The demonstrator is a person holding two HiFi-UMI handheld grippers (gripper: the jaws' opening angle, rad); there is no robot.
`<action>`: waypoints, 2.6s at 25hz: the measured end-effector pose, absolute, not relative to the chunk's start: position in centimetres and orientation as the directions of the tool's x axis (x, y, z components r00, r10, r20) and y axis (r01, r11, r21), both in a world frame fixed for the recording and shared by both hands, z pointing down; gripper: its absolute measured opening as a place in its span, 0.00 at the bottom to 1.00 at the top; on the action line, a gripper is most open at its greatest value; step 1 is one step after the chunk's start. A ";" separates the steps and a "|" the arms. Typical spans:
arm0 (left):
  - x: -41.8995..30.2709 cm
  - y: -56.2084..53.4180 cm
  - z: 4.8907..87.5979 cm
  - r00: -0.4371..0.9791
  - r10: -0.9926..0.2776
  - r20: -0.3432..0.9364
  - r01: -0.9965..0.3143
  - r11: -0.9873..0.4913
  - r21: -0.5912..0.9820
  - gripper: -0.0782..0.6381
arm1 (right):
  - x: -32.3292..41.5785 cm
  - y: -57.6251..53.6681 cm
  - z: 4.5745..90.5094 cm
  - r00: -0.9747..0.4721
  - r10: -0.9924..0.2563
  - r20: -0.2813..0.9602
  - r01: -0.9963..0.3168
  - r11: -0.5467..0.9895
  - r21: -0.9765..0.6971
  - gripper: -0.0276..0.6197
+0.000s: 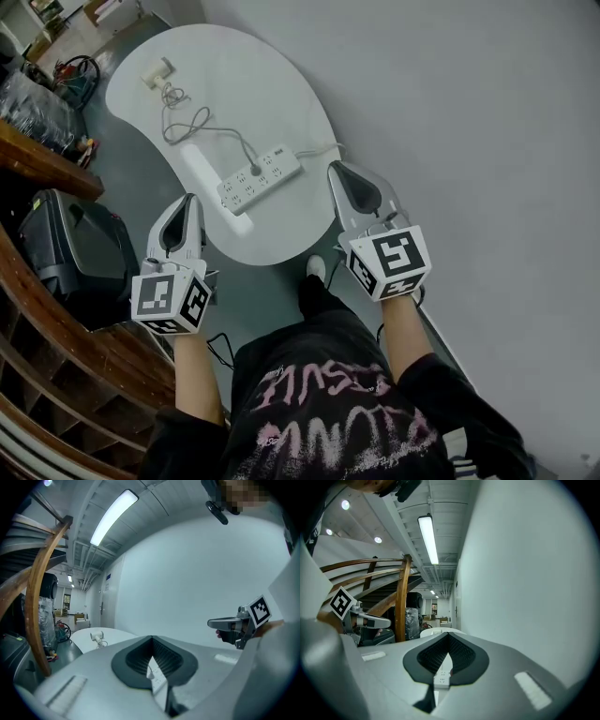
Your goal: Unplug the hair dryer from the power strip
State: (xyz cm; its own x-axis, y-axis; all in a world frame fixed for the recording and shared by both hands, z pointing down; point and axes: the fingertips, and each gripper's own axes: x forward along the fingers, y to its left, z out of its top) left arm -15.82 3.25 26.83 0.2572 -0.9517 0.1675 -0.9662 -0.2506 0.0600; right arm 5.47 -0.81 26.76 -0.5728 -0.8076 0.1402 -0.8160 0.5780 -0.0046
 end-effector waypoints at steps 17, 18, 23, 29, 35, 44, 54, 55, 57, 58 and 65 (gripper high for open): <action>-12.0 -7.4 26.9 0.229 -0.943 0.241 -0.973 -0.227 0.037 0.11 | 8.6 -12.8 27.5 -0.607 -0.778 0.163 -0.793 0.604 -0.073 0.06; -11.8 -8.0 26.8 0.224 -0.944 0.244 -0.974 -0.223 0.034 0.11 | 8.7 -13.6 27.5 -0.612 -0.774 0.162 -0.790 0.609 -0.078 0.06; -10.7 -10.1 27.1 0.206 -0.943 0.263 -0.978 -0.209 0.018 0.11 | 9.0 -16.4 27.8 -0.639 -0.753 0.158 -0.769 0.632 -0.097 0.06; -10.5 -11.0 26.4 0.180 -0.944 0.277 -0.982 -0.186 0.004 0.11 | 8.6 -18.0 27.5 -0.669 -0.725 0.166 -0.743 0.660 -0.110 0.06; -11.4 -10.4 27.2 0.150 -0.945 0.290 -0.988 -0.153 0.012 0.11 | 7.2 -18.0 28.5 -0.696 -0.694 0.186 -0.717 0.686 -0.122 0.06; -12.2 -10.1 28.2 0.156 -0.941 0.300 -0.987 -0.159 0.017 0.11 | 6.4 -17.6 29.5 -0.694 -0.693 0.195 -0.719 0.682 -0.134 0.06; -14.3 -10.2 28.2 0.179 -0.945 0.275 -0.984 -0.179 0.026 0.11 | 5.0 -17.1 29.3 -0.665 -0.722 0.189 -0.746 0.654 -0.128 0.06; -14.5 -10.3 28.2 0.181 -0.945 0.273 -0.983 -0.180 0.029 0.11 | 4.8 -17.0 29.3 -0.663 -0.724 0.189 -0.748 0.652 -0.126 0.06; -14.8 -10.3 28.1 0.187 -0.945 0.270 -0.982 -0.185 0.033 0.11 | 4.7 -16.9 29.2 -0.658 -0.728 0.192 -0.752 0.647 -0.124 0.06; -14.8 -10.2 28.1 0.190 -0.944 0.269 -0.982 -0.187 0.036 0.11 | 4.6 -16.7 29.1 -0.656 -0.729 0.194 -0.754 0.645 -0.123 0.06; -15.2 -9.8 28.5 0.206 -0.939 0.275 -0.978 -0.202 0.044 0.11 | 3.9 -16.1 29.4 -0.650 -0.730 0.210 -0.758 0.641 -0.119 0.06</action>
